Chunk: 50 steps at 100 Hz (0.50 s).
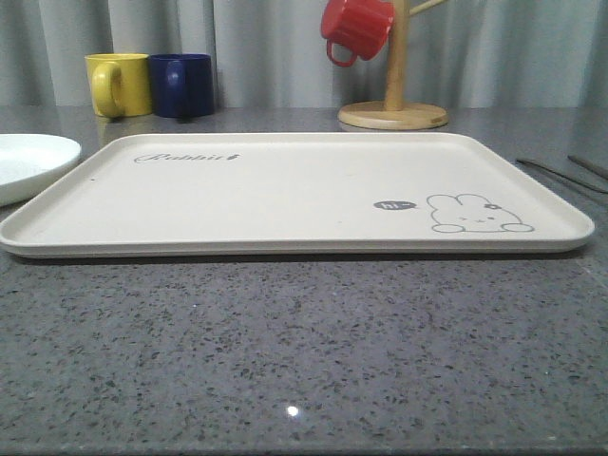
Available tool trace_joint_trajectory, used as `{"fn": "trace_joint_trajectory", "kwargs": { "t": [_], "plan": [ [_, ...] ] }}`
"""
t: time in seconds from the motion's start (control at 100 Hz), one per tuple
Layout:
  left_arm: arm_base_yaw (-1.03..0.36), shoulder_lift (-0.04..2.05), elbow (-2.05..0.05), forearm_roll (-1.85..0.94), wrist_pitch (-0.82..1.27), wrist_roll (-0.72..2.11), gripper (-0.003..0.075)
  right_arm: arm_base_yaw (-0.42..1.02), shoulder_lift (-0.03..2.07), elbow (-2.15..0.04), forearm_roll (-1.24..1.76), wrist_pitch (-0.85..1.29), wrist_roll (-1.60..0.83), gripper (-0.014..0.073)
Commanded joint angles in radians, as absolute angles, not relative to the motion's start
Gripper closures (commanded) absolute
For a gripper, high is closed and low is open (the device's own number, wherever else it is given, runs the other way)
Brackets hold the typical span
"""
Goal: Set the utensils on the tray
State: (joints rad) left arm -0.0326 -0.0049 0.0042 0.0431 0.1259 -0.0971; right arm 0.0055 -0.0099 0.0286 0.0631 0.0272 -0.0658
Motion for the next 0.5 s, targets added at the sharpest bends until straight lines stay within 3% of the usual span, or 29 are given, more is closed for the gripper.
{"fn": "trace_joint_trajectory", "kwargs": {
  "t": [0.0, 0.49],
  "plan": [
    [-0.038, -0.038, 0.032, 0.041, 0.048, -0.102, 0.0739, 0.008, -0.011, 0.027, 0.057, -0.051, -0.076, 0.0662],
    [-0.038, -0.012, -0.062, 0.0, 0.079, -0.102, 0.0739, 0.008, -0.011, 0.027, 0.057, -0.051, -0.076, 0.0662]
  ]
}}
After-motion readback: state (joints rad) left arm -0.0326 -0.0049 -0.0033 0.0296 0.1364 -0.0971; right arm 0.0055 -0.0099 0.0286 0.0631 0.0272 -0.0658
